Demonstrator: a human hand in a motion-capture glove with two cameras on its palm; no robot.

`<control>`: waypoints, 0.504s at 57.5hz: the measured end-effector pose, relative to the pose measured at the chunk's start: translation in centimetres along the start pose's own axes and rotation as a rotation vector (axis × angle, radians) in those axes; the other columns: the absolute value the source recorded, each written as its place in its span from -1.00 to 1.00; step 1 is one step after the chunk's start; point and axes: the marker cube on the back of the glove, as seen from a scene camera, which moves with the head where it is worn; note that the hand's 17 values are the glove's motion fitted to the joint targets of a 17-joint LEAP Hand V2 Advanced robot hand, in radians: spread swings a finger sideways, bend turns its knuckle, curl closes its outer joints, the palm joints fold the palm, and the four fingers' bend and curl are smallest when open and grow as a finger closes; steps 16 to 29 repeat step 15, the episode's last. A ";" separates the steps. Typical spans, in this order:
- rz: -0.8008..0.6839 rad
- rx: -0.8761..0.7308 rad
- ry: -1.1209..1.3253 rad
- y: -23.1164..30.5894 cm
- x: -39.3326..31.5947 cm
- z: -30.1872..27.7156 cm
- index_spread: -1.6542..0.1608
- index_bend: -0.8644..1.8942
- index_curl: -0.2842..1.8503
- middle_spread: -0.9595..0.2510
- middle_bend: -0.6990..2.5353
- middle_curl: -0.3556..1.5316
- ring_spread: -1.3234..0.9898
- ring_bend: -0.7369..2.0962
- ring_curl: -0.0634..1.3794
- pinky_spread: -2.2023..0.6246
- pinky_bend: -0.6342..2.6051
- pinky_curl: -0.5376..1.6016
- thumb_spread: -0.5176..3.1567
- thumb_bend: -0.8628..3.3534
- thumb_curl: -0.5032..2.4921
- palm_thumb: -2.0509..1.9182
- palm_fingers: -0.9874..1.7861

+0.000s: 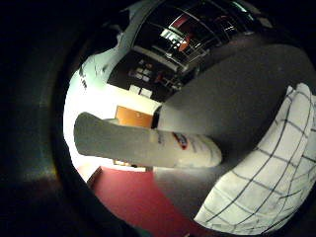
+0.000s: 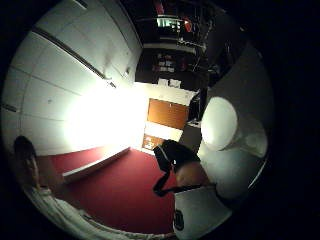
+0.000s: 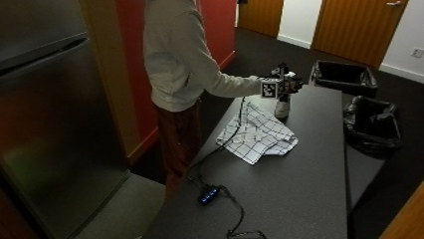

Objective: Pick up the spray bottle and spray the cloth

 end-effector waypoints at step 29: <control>-0.006 -0.362 0.149 9.7 0.7 -4.5 0.50 -0.30 -0.55 0.42 -0.40 -0.17 0.05 -0.15 -0.37 0.64 -0.32 -0.16 -0.25 -0.61 -0.38 0.33 -0.09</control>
